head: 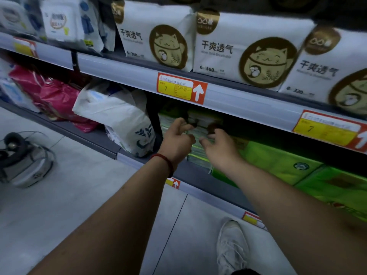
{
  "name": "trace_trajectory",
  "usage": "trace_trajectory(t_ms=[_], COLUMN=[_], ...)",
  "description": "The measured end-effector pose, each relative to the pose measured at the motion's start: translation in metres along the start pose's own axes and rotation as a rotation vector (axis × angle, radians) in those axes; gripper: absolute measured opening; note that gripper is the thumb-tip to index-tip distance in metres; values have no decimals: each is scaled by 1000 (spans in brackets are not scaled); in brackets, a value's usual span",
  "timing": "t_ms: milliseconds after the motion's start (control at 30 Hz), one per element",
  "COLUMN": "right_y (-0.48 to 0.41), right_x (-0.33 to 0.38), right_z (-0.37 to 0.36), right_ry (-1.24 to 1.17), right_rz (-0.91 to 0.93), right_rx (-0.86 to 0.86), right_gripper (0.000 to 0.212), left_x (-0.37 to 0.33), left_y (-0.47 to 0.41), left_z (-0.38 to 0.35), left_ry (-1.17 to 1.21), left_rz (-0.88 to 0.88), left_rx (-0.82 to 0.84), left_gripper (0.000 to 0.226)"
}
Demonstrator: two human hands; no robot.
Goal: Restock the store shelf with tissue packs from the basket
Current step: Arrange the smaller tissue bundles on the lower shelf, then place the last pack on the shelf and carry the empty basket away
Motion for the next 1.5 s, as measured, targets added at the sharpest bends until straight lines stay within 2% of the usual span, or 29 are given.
trace_trajectory(t_ms=[67,233,400,500,600,733,900,1033,1300,1500], right_y=[11,69,130,162,192,226,250,257,287,368], right_x=[6,27,50,69,86,103,99,95,40,-27], right_z=[1,20,50,66,78,104,152,189,283,369], right_ry=[17,171,265,213,199,197,103,142,162,103], right_rz=[35,167,250,275,310,318,236,224,17,-86], right_rx=[15,47,46,4,-12,-40,-169,-227,-377,-586], right_gripper=[49,52,53,59,64,68,72,70,74,71], left_x=[-9,-43,-54,-71,-92,-129,-165,-181,-194,-203], left_y=[9,59,136,185,226,265,280,280,279,332], left_z=[1,27,52,66,80,76,32,-15,-118,-232], left_ry=[-105,-695,-733,-811,-857,-962,-995,-984,-1035,-995], left_rz=[-8,-191,-172,-224,-261,-358,-473,-553,-661,-768], left_rx=[8,-117,-183,-218,-246,-265,-209,-163,89,309], left_gripper=[59,63,58,59,49,63,69,67,73,71])
Point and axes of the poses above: each hand's wrist, its own y-axis away from the middle knuckle, its own z-axis out of the back of the hand, x = y × z, the point moved 10 cm from there along -y, towards the middle knuckle, and after that the axes turned 13 degrees about -y, right-handed, at the moved point
